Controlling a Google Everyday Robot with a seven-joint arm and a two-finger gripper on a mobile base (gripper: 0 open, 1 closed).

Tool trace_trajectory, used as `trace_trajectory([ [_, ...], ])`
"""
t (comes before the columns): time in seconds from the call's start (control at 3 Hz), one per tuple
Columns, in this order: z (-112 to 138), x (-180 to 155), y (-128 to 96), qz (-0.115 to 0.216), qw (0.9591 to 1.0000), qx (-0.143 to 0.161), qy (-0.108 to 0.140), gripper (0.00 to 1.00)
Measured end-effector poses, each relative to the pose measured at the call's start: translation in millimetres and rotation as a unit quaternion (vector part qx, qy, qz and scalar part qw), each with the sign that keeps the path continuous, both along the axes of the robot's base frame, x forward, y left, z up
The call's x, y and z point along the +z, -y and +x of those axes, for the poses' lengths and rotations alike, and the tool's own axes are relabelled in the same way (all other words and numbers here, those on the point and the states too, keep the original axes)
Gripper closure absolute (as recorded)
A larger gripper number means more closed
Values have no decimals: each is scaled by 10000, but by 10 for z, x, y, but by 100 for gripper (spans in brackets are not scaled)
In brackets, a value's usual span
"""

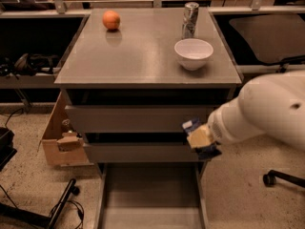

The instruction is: Place rxbar blueberry into bottom drawer

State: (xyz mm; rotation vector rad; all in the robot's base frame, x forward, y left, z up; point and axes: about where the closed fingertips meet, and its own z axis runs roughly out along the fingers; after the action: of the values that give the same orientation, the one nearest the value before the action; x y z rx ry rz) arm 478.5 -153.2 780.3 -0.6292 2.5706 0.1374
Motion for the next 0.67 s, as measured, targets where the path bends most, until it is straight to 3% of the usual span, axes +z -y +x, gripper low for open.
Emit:
trace_trajectory([
  [0.33,-335,-1190,156,-282,9941,-46,-1045,100],
  [0.67,-432,-1421,175,-312,9915,-37,-1263,100],
])
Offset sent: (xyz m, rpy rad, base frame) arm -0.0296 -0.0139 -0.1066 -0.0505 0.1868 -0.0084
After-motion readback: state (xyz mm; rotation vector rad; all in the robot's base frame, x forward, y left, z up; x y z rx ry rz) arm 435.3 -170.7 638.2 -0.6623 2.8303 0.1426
